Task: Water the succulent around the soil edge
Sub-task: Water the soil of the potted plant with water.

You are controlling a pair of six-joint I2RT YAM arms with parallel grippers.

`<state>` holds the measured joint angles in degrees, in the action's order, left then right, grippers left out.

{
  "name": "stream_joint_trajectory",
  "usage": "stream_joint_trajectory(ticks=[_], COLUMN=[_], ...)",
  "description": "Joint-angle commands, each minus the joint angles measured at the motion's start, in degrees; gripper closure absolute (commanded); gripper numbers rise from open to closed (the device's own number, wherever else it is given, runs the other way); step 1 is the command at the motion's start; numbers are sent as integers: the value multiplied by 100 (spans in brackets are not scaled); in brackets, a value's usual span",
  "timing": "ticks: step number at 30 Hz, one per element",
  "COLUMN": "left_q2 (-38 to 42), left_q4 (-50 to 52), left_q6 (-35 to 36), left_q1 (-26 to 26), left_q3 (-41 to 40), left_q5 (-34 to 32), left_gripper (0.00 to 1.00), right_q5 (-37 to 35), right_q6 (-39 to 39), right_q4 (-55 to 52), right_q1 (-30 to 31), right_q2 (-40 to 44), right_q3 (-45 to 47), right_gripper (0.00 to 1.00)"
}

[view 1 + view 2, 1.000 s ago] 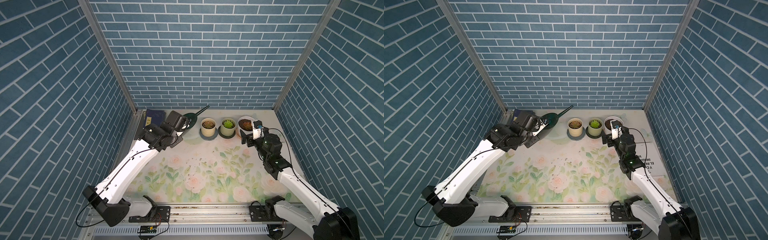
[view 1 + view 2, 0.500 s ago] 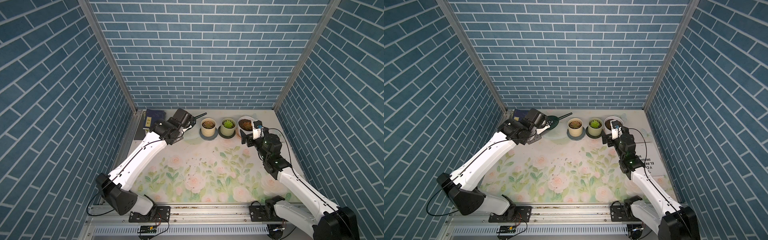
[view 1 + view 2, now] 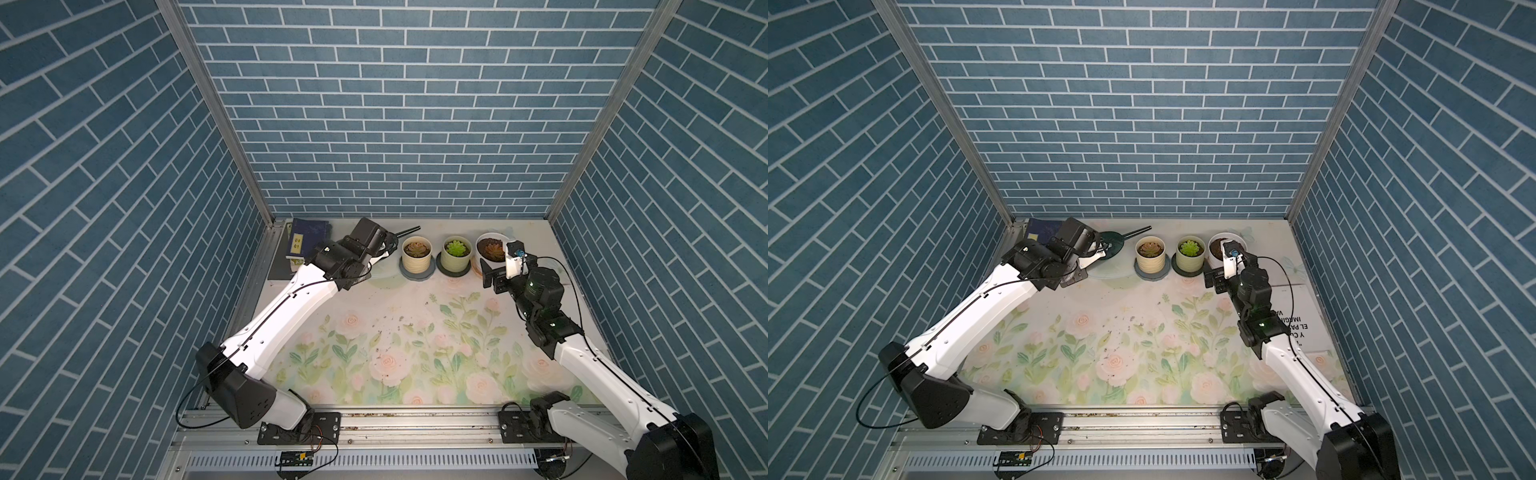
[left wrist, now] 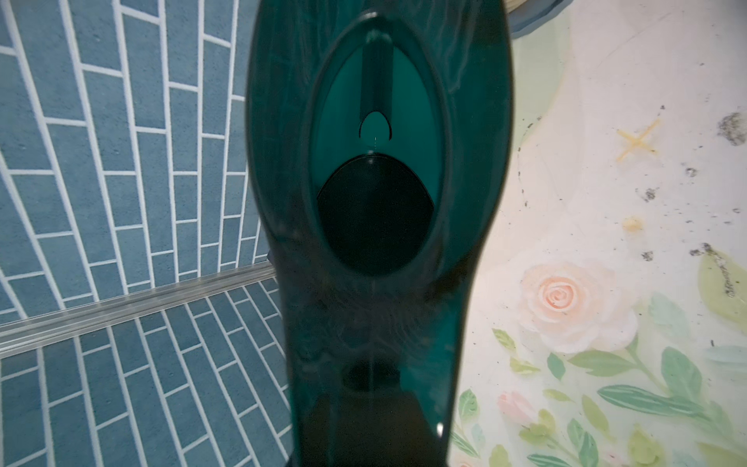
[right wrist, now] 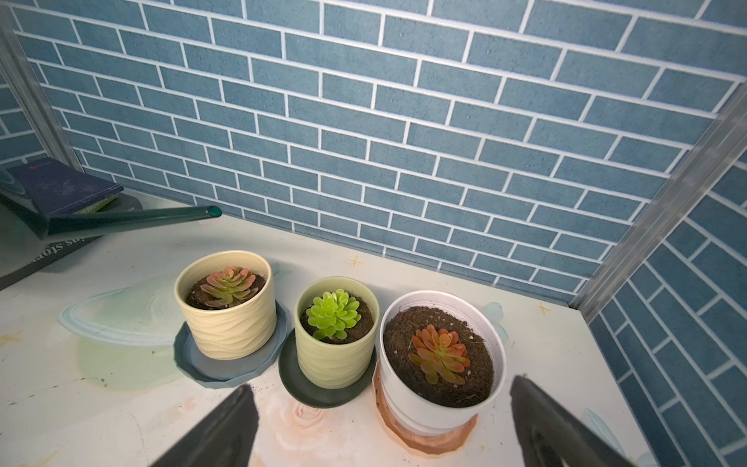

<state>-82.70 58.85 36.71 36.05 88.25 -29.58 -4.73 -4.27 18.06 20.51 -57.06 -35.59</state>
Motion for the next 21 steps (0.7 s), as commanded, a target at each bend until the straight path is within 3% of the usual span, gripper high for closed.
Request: stream_joint_trajectory(ticks=[1, 8, 11, 21], left_q2=[478, 930, 875, 238], left_q4=[-151, -181, -354, -709], left_q6=[-119, -30, 99, 180], left_q1=[19, -91, -169, -11], left_q3=[-262, -841, -760, -153], left_q5=[-159, -856, -1203, -1263], left_gripper=[100, 100, 100, 100], right_q5=[0, -14, -10, 3], right_q6=[111, 102, 102, 102], right_q4=[139, 111, 92, 113], right_q1=[-52, -78, -69, -78], right_q2=[-36, -41, -8, 39], right_q3=[17, -27, -27, 10], right_gripper=[0, 1, 1, 0])
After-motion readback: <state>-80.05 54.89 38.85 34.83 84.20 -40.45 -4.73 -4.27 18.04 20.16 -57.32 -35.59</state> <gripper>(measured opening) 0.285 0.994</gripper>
